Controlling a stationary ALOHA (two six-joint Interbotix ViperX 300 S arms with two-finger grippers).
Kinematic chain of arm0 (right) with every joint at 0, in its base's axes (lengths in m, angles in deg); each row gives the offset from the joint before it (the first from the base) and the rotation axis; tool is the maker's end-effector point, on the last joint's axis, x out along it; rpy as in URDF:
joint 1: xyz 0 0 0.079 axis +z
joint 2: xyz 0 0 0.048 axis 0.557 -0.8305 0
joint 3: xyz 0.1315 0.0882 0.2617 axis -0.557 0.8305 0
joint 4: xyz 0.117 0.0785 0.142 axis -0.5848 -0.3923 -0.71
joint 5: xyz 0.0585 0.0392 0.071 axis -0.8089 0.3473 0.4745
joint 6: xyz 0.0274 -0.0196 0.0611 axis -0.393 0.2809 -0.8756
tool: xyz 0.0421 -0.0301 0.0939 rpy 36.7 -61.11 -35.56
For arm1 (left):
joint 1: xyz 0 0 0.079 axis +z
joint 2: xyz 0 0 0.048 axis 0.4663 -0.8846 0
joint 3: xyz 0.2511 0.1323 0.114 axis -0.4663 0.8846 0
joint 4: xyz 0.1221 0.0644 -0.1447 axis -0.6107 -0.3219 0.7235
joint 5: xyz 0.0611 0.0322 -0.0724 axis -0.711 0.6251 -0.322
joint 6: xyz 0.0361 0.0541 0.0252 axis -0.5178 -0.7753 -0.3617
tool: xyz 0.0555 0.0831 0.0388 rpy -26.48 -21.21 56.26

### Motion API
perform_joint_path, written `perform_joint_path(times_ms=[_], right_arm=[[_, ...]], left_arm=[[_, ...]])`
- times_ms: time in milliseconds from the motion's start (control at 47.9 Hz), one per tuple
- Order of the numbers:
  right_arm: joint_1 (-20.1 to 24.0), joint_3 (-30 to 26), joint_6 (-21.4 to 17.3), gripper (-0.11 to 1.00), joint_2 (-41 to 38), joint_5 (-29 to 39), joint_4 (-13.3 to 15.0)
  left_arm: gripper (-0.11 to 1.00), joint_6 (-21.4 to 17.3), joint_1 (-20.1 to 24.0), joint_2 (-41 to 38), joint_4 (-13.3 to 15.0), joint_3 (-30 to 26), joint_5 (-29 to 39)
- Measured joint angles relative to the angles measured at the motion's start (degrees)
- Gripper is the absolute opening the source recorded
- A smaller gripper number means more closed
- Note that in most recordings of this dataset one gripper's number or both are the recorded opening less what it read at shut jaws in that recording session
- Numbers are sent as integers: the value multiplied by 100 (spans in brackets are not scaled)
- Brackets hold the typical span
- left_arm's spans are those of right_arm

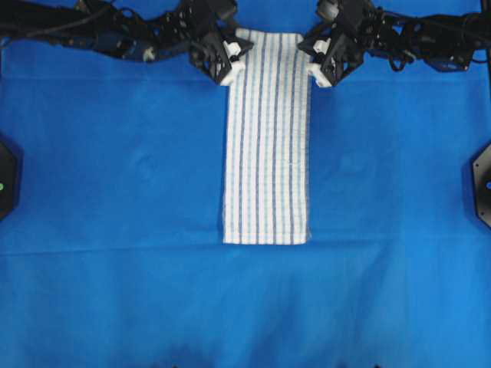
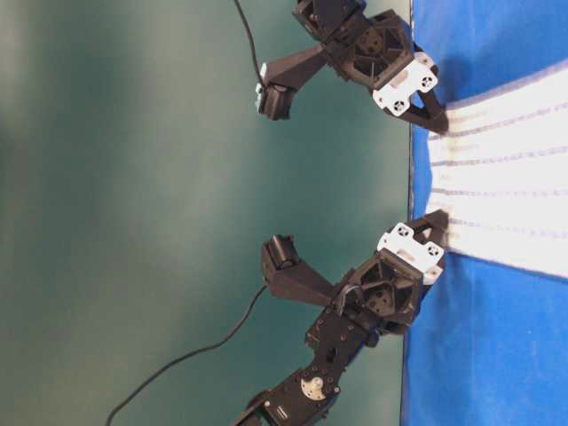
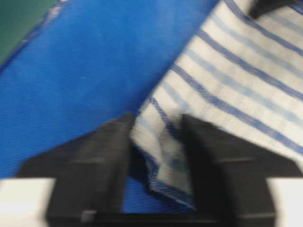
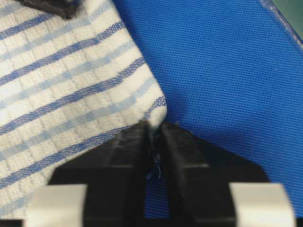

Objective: Fold the blue towel.
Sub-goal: 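Move both grippers to the strip's far end and grasp its corners, then lift the far end and fold it toward the near end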

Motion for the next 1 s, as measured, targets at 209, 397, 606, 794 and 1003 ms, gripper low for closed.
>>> perform_joint_path(times_ms=[209, 397, 606, 794, 1003], right_arm=[[18, 0, 0, 8, 0, 0, 9], [18, 0, 0, 8, 0, 0, 9], [-35, -35, 0, 8, 97, 0, 9], [-123, -88, 0, 8, 141, 0, 9], [-123, -62, -18, 8, 272, 0, 9]], left_arm=[[3, 0, 0, -9, 0, -18, 26], [3, 18, 9, 9, -9, -35, 62], [3, 26, 62, 70, 0, -62, 158], [3, 44, 193, 88, -9, -220, 352], [3, 9, 193, 149, -9, -237, 466]])
